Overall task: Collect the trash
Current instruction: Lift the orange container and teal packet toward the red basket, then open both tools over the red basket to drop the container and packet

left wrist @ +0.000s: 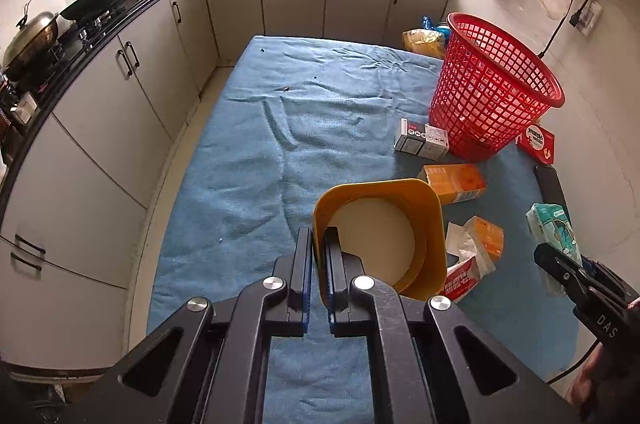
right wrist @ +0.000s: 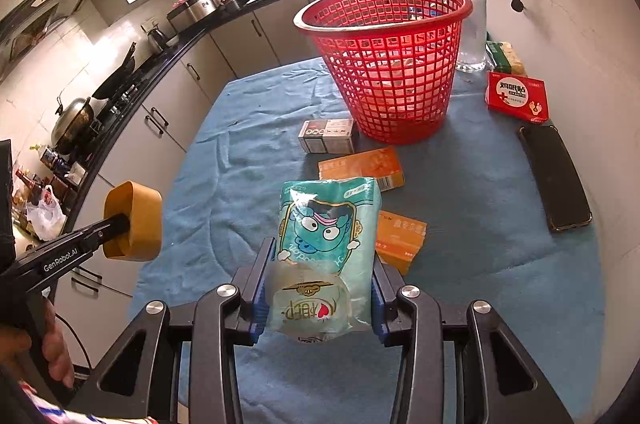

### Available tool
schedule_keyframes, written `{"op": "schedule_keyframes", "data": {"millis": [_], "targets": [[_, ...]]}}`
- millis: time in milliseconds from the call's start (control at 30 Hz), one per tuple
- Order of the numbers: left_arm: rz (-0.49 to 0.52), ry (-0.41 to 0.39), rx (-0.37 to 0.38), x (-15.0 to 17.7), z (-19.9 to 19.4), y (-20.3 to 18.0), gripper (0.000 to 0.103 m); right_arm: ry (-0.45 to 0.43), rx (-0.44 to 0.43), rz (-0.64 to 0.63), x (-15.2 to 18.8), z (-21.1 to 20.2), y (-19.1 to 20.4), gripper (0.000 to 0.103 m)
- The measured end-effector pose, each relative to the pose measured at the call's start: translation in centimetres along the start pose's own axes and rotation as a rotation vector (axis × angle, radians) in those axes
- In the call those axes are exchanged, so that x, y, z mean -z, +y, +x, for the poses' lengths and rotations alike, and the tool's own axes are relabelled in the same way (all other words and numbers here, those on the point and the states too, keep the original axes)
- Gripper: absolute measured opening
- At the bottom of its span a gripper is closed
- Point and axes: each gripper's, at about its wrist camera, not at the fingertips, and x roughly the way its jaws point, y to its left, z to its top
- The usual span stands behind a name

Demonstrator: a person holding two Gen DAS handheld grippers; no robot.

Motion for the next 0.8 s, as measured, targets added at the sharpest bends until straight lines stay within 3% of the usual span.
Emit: {"op": "schedule_keyframes", "data": {"millis": [333, 567, 800], "targets": [[0.018, 0.021, 0.000, -2.0, 1.8, -2.0, 0.005, 0.000, -0.014, 0.028, -2.0, 1.1, -2.3, 0.043], [-0.018, 0.016, 0.100, -4.9, 2.0, -3.4, 0.005, -0.022, -0.007, 0.049, -4.8, 1.2, -4.9, 0.044], [0.002, -0.046, 0.213, -11.2, 1.4, -6.8, 0.005, -0.088, -0.014, 0.079, -9.7, 0.4, -8.4, 0.044]]}}
